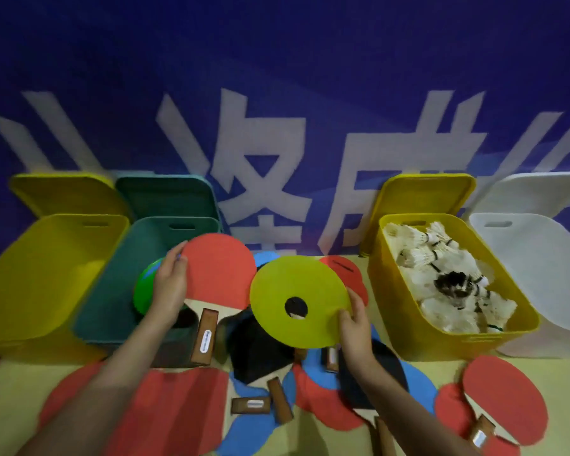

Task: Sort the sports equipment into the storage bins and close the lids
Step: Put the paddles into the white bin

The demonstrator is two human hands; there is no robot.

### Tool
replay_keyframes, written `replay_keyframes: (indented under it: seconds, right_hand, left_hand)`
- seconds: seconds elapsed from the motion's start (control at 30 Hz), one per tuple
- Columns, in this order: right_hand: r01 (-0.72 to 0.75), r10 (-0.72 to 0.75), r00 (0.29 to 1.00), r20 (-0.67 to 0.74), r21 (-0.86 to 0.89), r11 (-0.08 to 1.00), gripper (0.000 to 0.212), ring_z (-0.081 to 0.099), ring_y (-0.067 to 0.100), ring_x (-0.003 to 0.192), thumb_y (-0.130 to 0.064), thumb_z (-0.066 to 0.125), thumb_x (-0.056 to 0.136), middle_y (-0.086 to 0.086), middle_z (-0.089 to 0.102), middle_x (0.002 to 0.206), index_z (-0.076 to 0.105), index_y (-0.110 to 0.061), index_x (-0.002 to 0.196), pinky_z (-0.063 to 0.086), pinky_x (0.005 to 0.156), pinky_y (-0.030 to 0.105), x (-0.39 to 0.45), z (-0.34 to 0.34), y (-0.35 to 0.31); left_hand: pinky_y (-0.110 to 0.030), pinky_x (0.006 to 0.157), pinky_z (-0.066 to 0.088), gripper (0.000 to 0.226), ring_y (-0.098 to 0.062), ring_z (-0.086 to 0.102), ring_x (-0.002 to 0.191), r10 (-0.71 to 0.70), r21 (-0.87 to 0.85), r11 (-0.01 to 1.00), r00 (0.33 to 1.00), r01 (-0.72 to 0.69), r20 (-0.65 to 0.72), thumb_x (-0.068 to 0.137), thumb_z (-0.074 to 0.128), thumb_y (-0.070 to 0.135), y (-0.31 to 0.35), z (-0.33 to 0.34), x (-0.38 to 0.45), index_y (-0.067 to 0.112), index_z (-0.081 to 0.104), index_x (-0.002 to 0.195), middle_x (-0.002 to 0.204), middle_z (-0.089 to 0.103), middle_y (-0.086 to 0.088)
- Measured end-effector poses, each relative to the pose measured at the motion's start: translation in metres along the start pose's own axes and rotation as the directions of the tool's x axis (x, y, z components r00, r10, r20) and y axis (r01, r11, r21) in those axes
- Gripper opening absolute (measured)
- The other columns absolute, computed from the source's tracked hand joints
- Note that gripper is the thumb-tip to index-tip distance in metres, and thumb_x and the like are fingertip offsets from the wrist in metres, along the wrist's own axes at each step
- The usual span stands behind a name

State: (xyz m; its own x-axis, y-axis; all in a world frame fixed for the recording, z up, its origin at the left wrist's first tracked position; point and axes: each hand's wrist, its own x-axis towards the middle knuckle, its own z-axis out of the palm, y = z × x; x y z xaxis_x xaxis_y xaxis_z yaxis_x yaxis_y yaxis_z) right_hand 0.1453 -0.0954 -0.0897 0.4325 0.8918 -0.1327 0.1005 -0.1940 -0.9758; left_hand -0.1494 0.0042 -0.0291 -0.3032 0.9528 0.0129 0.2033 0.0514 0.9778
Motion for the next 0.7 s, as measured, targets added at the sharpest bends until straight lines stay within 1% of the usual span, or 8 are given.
replay_keyframes:
  seconds: [0.07, 0.13, 0.27, 0.37, 0.47, 0.53, 0.63, 0.7]
  right_hand:
    - [0.052, -0.05, 0.997, 0.06, -0.033, 0.998, 0.046, 0.054, 0.015, 0.095, 0.002, 0.041, 0.093, 0.003, 0.056, 0.119, 0.044, -0.016, 0.135, 0.039, 0.079, 0.027, 0.01, 0.053, -0.025]
    - [0.131, -0.12, 0.984, 0.131, -0.076, 0.988, 0.048, 0.052, 0.018, 0.1, 0.003, 0.04, 0.093, 0.007, 0.055, 0.119, 0.04, -0.01, 0.139, 0.037, 0.079, 0.024, 0.017, 0.105, -0.047]
    - [0.181, -0.155, 0.977, 0.147, -0.179, 0.967, 0.052, 0.057, 0.036, 0.102, 0.004, 0.04, 0.088, 0.019, 0.06, 0.116, 0.039, -0.007, 0.139, 0.041, 0.076, 0.034, 0.027, 0.199, -0.078]
    - [0.188, -0.135, 0.971, 0.198, -0.279, 0.942, 0.056, 0.057, 0.042, 0.101, 0.001, 0.041, 0.088, 0.023, 0.061, 0.112, 0.033, -0.01, 0.142, 0.044, 0.078, 0.04, 0.029, 0.254, -0.088]
    - [0.17, -0.094, 0.971, 0.219, -0.362, 0.917, 0.063, 0.056, 0.04, 0.105, -0.003, 0.041, 0.089, 0.022, 0.059, 0.12, 0.022, -0.012, 0.148, 0.045, 0.083, 0.042, 0.027, 0.293, -0.087]
    - [0.177, -0.095, 0.973, 0.209, -0.419, 0.89, 0.067, 0.055, 0.039, 0.109, -0.002, 0.042, 0.089, 0.02, 0.055, 0.126, 0.017, -0.012, 0.15, 0.045, 0.085, 0.04, 0.025, 0.31, -0.087]
    - [0.181, -0.085, 0.974, 0.21, -0.498, 0.848, 0.07, 0.052, 0.039, 0.115, 0.001, 0.042, 0.087, 0.02, 0.048, 0.132, 0.014, -0.011, 0.151, 0.044, 0.091, 0.041, 0.026, 0.327, -0.085]
    - [0.167, -0.067, 0.976, 0.205, -0.52, 0.838, 0.07, 0.052, 0.039, 0.115, 0.002, 0.042, 0.086, 0.021, 0.049, 0.132, 0.017, -0.01, 0.15, 0.044, 0.092, 0.04, 0.026, 0.335, -0.08]
  left_hand:
    - [-0.033, 0.096, 0.039, 0.035, -0.015, 0.048, 0.112, 0.044, 0.029, 0.999, 0.997, -0.042, -0.058, 0.102, 0.036, 0.018, 0.002, -0.045, 0.008, 0.018, 0.048, 0.135, 0.125, 0.05, 0.003]
    - [-0.032, 0.096, 0.039, 0.036, -0.016, 0.048, 0.116, 0.055, 0.031, 0.998, 0.992, -0.052, -0.112, 0.103, 0.036, 0.017, -0.004, -0.086, 0.016, 0.017, 0.047, 0.137, 0.129, 0.05, 0.0]
    - [-0.035, 0.097, 0.04, 0.036, -0.025, 0.049, 0.122, 0.028, 0.053, 0.998, 0.985, -0.02, -0.169, 0.102, 0.036, 0.016, -0.025, -0.156, 0.029, 0.014, 0.047, 0.137, 0.134, 0.052, -0.009]
    - [-0.034, 0.09, 0.04, 0.035, -0.023, 0.051, 0.115, 0.008, 0.055, 0.998, 0.982, 0.002, -0.189, 0.102, 0.036, 0.015, -0.039, -0.19, 0.037, 0.014, 0.048, 0.135, 0.131, 0.053, -0.011]
    - [-0.032, 0.088, 0.039, 0.035, -0.024, 0.05, 0.116, -0.025, 0.033, 0.999, 0.979, 0.032, -0.201, 0.102, 0.036, 0.015, -0.049, -0.209, 0.044, 0.015, 0.049, 0.135, 0.132, 0.053, -0.01]
    - [-0.031, 0.088, 0.038, 0.035, -0.022, 0.05, 0.115, -0.032, 0.026, 0.999, 0.981, 0.038, -0.192, 0.102, 0.036, 0.015, -0.055, -0.218, 0.05, 0.014, 0.048, 0.135, 0.132, 0.052, -0.009]
    - [-0.032, 0.09, 0.039, 0.035, -0.025, 0.05, 0.118, -0.052, -0.008, 0.999, 0.979, 0.051, -0.196, 0.102, 0.037, 0.015, -0.063, -0.23, 0.06, 0.016, 0.049, 0.135, 0.133, 0.052, -0.01]
    - [-0.033, 0.09, 0.04, 0.035, -0.024, 0.05, 0.117, -0.072, -0.048, 0.997, 0.977, 0.064, -0.202, 0.102, 0.036, 0.016, -0.065, -0.235, 0.066, 0.017, 0.049, 0.135, 0.133, 0.052, -0.01]
